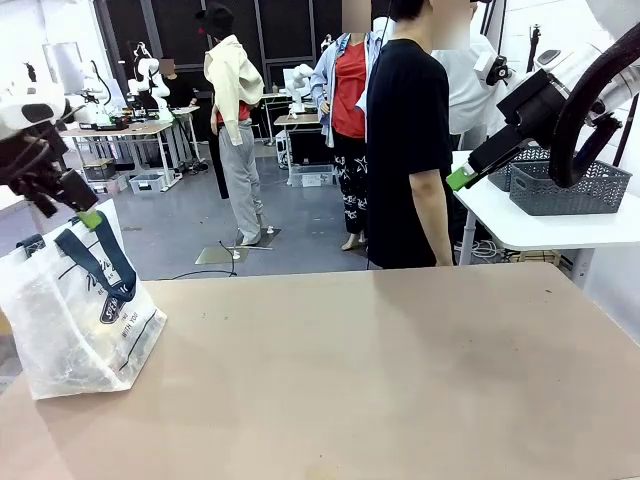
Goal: Transfer purchased items from the store into the shopping bag.
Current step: Move the Reusable shopping bag to the right side of the table.
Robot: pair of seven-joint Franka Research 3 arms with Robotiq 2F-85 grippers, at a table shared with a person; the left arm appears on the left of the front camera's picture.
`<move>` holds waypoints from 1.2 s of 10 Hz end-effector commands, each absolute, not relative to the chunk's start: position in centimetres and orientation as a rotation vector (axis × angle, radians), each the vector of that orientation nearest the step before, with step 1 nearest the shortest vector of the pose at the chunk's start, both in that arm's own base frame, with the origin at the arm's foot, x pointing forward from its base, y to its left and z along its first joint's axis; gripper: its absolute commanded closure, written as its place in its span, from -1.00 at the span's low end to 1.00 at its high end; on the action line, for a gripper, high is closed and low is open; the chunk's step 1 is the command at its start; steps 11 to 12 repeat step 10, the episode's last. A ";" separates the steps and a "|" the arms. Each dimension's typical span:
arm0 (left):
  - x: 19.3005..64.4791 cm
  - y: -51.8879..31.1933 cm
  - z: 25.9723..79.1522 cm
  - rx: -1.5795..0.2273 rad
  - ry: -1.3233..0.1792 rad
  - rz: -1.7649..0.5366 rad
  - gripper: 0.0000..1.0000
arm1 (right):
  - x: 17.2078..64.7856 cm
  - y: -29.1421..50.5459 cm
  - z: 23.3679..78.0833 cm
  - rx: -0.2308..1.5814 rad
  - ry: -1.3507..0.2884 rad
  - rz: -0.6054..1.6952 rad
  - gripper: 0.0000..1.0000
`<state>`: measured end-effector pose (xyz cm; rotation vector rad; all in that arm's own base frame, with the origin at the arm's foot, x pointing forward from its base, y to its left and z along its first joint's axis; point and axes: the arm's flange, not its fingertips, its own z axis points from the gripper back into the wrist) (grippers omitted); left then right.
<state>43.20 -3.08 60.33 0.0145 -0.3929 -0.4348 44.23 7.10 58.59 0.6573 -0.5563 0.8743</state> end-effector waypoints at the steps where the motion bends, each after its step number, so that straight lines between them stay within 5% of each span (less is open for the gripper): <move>1: 43.2 -3.2 61.3 -0.149 -0.379 -0.631 -1.00 | 44.5 7.4 58.7 0.664 -0.565 0.849 -1.00; 5: 43.5 -5.0 61.9 -0.378 -0.357 -0.897 -1.00 | 44.5 7.4 58.7 0.664 -0.565 0.849 -1.00; 8: 43.8 -5.2 61.8 -0.404 -0.481 -1.007 -1.00 | 44.5 7.4 58.7 0.664 -0.565 0.849 -1.00; 12: 43.2 -5.8 61.8 -0.370 -0.439 -0.971 -1.00 | 44.5 7.4 58.7 0.664 -0.565 0.849 -1.00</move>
